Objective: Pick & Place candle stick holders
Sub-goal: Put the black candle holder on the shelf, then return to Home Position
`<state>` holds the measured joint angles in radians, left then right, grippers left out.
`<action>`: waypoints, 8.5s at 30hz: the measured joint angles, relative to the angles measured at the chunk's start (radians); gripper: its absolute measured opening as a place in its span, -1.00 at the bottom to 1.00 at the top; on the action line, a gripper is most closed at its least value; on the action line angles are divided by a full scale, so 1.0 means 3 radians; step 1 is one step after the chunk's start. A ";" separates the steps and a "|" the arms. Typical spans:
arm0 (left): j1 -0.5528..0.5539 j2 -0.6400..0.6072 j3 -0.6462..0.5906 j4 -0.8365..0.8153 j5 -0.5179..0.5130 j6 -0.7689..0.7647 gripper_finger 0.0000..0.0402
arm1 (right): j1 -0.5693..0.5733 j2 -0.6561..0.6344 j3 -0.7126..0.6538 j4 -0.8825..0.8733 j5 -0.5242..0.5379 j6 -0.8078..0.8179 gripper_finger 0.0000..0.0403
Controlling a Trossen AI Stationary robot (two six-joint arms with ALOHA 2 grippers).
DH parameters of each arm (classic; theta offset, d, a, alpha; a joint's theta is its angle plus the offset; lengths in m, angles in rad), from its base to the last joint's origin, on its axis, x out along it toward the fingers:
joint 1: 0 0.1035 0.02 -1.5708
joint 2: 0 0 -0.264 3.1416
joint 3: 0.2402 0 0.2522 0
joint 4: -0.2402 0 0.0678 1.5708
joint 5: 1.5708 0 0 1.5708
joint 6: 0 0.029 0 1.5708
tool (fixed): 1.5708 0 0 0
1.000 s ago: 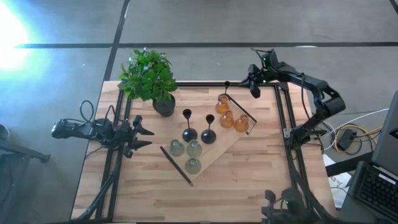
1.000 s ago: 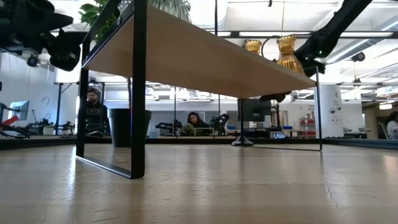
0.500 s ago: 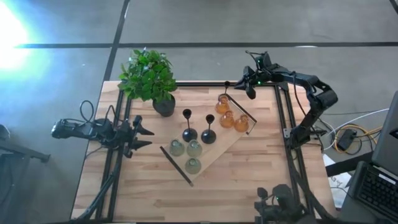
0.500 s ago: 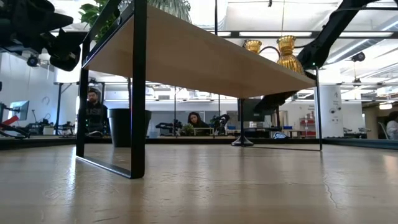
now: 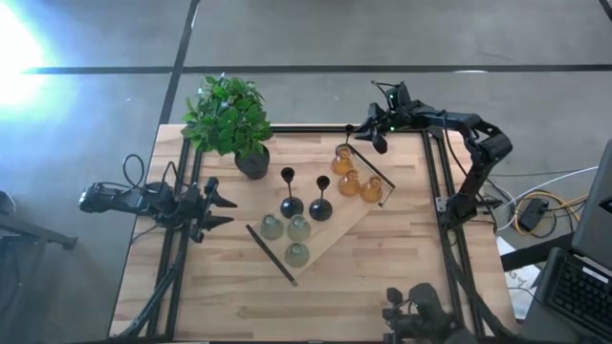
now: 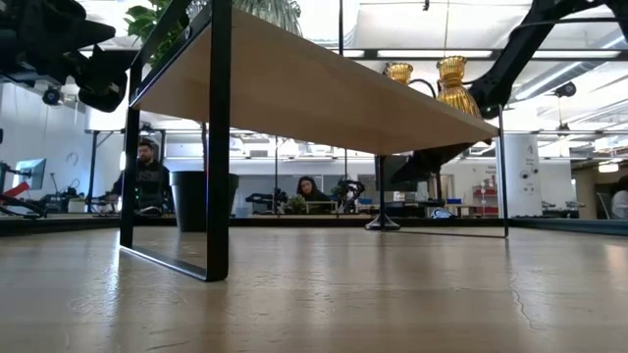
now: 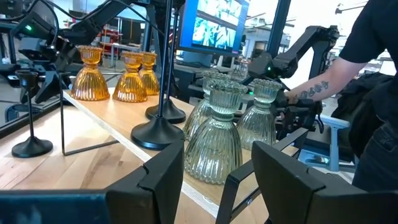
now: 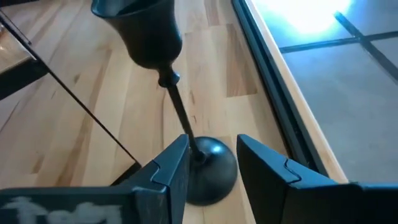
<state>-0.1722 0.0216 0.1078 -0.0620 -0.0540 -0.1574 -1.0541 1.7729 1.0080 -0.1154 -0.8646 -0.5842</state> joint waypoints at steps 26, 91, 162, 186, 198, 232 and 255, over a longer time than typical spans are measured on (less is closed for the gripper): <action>0.0000 0.0000 0.0000 0.0000 0.0001 0.0000 -0.04 | 0.0304 0.0040 0.0000 0.0284 0.0008 0.0205 -0.56; 0.0001 0.0000 0.0000 -0.0008 0.0003 0.0000 -0.04 | 0.3085 -0.2505 0.1478 -0.2358 0.2814 0.2317 -0.96; 0.0001 0.0000 0.0000 -0.0022 0.0003 0.0001 -0.04 | 0.3937 -0.2359 -0.0279 -0.0834 0.3667 0.2785 -0.96; 0.0000 0.0001 0.0000 -0.0022 0.0003 0.0000 -0.04 | 0.3937 -0.2354 -0.0295 -0.0792 0.3626 0.2761 -0.77; 0.0000 0.0001 0.0000 -0.0021 0.0002 0.0000 -0.04 | 0.3937 -0.2355 -0.0295 -0.0664 0.3555 0.2709 -0.42; 0.0000 0.0000 0.0000 -0.0024 0.0001 0.0000 -0.04 | 0.3934 -0.3624 0.1108 -0.3189 0.3929 0.2532 -0.87; 0.0001 0.0010 0.0001 -0.0056 0.0002 0.0001 -0.04 | 0.3935 -0.5873 -0.1964 -0.0868 0.2917 0.2302 -0.96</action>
<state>-0.1719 0.0246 0.1081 -0.0787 -0.0534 -0.1572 0.1265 0.0109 0.4187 -0.3757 0.0106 0.1063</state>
